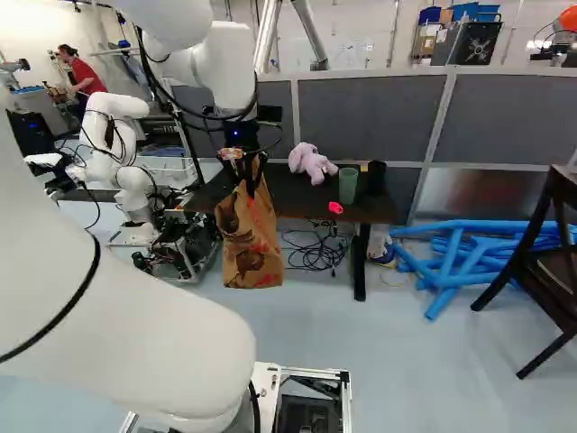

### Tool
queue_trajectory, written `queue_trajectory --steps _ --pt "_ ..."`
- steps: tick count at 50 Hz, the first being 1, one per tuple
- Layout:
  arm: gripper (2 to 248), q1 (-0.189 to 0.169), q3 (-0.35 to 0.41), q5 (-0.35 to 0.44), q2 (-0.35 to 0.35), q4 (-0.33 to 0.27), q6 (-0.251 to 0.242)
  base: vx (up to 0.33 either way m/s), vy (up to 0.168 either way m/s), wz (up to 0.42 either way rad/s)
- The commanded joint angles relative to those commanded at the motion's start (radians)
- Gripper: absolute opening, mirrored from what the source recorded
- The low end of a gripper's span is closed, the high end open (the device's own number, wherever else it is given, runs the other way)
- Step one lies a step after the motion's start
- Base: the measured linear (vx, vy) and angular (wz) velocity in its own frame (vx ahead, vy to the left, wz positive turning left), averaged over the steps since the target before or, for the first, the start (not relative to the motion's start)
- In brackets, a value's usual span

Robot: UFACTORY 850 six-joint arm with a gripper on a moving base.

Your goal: Pick up the bag on the ground and place it on the table

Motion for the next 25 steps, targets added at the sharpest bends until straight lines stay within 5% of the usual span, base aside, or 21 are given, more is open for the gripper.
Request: queue_trajectory --steps 25 --pt "21 0.000 0.000 0.000 0.000 0.000 0.000 0.163 0.018 0.092"
